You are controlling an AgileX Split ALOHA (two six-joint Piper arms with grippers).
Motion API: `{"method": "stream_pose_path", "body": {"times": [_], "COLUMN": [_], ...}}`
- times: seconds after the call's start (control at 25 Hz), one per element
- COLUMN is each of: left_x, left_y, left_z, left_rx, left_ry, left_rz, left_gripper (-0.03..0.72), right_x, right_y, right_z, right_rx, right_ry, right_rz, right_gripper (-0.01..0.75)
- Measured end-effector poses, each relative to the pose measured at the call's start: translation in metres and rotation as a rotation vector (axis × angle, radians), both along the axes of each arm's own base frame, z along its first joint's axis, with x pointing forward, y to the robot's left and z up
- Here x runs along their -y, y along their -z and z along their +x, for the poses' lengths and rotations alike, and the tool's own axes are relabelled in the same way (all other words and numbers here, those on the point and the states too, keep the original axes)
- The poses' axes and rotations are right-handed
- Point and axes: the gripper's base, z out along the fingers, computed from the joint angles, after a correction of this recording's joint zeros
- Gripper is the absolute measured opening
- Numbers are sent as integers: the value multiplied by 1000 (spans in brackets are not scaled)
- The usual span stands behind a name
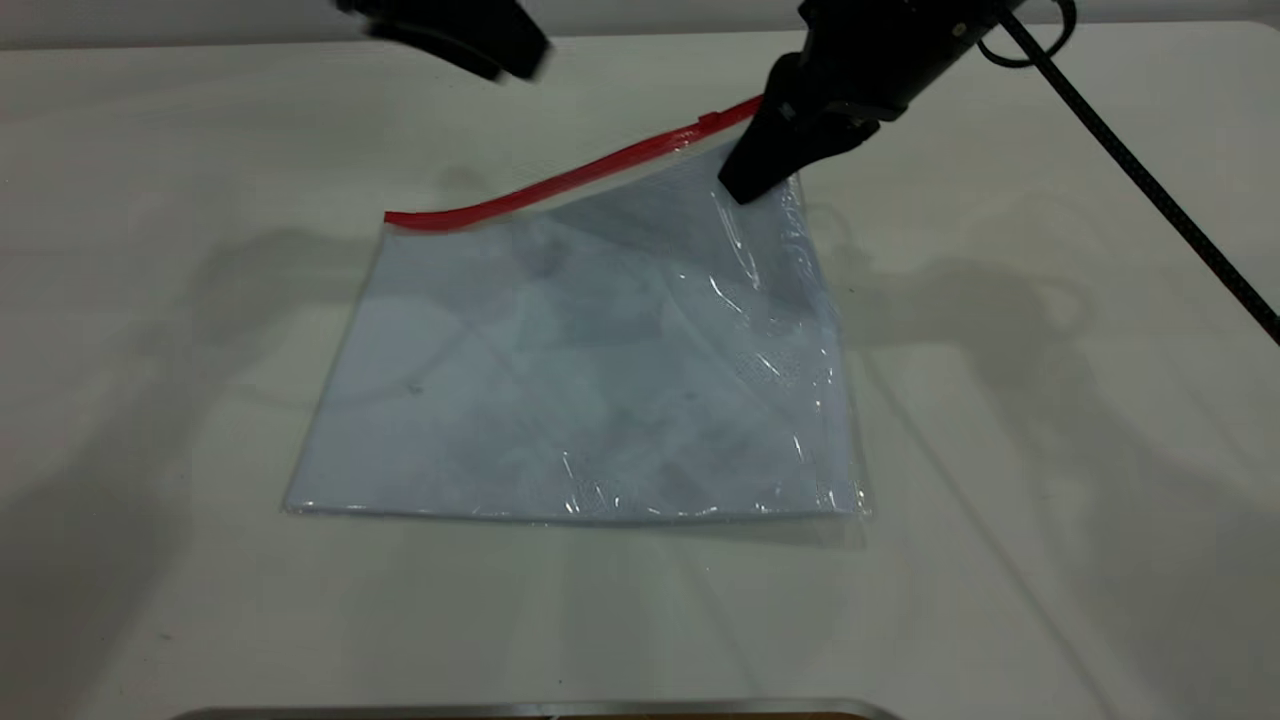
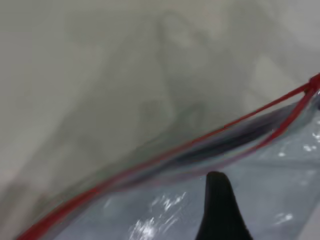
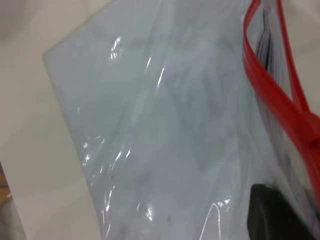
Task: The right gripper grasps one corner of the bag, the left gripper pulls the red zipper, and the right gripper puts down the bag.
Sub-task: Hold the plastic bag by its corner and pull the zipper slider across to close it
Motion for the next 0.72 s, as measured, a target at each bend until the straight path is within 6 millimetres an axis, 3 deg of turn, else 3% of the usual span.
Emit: {"method": "stream_pose_path", "body": {"times": [0.36, 0.72], "left_x": [64, 75], "left_y": [15, 16], "left_z": [4, 2], "left_rx": [50, 48], "left_ry": [220, 228], "left_rz": [-50, -77], "left_gripper": [546, 534], "right_x": [-7, -8], "right_y": [-4, -5], "right_z": [-2, -3], "right_rx": [14, 6], "right_ry": [-15, -16], "right_rz": [14, 23], "right_gripper": [33, 33]}}
